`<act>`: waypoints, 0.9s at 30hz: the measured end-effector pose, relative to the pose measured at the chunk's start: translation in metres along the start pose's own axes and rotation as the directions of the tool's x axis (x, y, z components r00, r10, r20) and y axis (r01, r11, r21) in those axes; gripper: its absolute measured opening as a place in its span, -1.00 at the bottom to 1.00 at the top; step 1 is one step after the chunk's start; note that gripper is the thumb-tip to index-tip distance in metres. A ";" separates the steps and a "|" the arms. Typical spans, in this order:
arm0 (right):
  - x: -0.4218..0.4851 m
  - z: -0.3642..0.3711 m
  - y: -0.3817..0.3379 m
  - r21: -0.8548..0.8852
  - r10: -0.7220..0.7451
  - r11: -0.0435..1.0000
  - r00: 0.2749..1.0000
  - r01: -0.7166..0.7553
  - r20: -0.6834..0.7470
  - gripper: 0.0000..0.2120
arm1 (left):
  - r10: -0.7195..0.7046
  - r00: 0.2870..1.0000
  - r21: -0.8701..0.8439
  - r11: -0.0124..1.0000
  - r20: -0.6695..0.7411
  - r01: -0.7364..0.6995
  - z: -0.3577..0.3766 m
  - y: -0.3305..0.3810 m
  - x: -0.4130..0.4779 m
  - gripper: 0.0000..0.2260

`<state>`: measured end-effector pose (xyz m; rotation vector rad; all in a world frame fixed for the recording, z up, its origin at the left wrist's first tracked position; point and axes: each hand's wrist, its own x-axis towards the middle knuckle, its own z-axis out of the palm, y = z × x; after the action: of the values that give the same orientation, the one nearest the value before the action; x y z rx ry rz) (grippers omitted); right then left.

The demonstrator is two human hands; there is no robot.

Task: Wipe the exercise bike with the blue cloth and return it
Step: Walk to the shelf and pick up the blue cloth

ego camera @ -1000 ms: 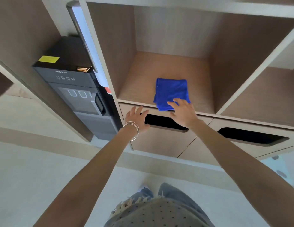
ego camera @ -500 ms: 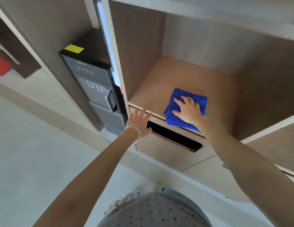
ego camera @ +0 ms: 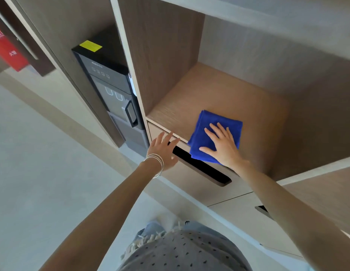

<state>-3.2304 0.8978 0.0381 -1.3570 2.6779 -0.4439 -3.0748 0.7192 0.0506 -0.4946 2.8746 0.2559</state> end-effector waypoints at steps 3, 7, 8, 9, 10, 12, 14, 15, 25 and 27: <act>-0.023 -0.001 0.008 0.108 -0.107 0.987 0.986 0.121 -0.128 -0.45 | 0.002 0.999 -0.012 1.000 -0.032 -0.002 0.006 0.005 -0.003 -0.42; -0.047 0.000 0.021 0.095 -0.216 0.969 0.968 0.229 -0.131 -0.43 | 0.034 0.998 -0.041 0.999 -0.055 -0.036 0.015 0.018 -0.008 -0.42; -0.050 -0.001 0.024 0.111 -0.222 0.965 0.966 0.237 -0.135 -0.43 | 0.045 0.997 -0.048 0.998 -0.063 -0.048 0.017 0.022 -0.009 -0.42; -0.052 -0.002 0.027 0.146 -0.210 0.962 0.967 0.231 -0.146 -0.43 | 0.058 0.996 -0.056 0.997 -0.069 -0.062 0.019 0.026 -0.010 -0.43; -0.052 -0.004 0.030 0.193 -0.184 0.958 0.971 0.213 -0.154 -0.43 | 0.071 0.995 -0.062 0.995 -0.075 -0.076 0.020 0.030 -0.011 -0.43; -0.053 -0.008 0.034 0.245 -0.152 0.952 0.978 0.183 -0.142 -0.40 | 0.092 0.991 -0.066 0.993 -0.093 -0.098 0.021 0.036 -0.012 -0.45; -0.054 -0.011 0.039 0.203 -0.192 0.956 0.976 0.210 -0.107 -0.38 | 0.100 0.987 -0.057 0.993 -0.123 -0.108 0.020 0.040 -0.014 -0.46; -0.054 -0.012 0.041 0.179 -0.212 0.958 0.973 0.225 -0.086 -0.37 | 0.099 0.986 -0.053 0.993 -0.137 -0.107 0.020 0.041 -0.015 -0.46; -0.062 -0.024 0.023 0.302 -0.133 0.930 0.957 0.211 -0.260 -0.71 | 0.044 0.975 -0.115 0.991 -0.219 -0.071 0.016 0.049 -0.036 -0.46; -0.061 -0.026 0.014 0.359 -0.116 0.912 0.966 0.196 -0.230 -0.72 | 0.038 0.976 -0.123 0.990 -0.215 -0.065 0.016 0.049 -0.040 -0.45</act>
<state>-3.2110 0.9596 0.0566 -1.4730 2.4518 -1.1128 -3.0522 0.7799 0.0507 -0.4983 3.0961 0.4251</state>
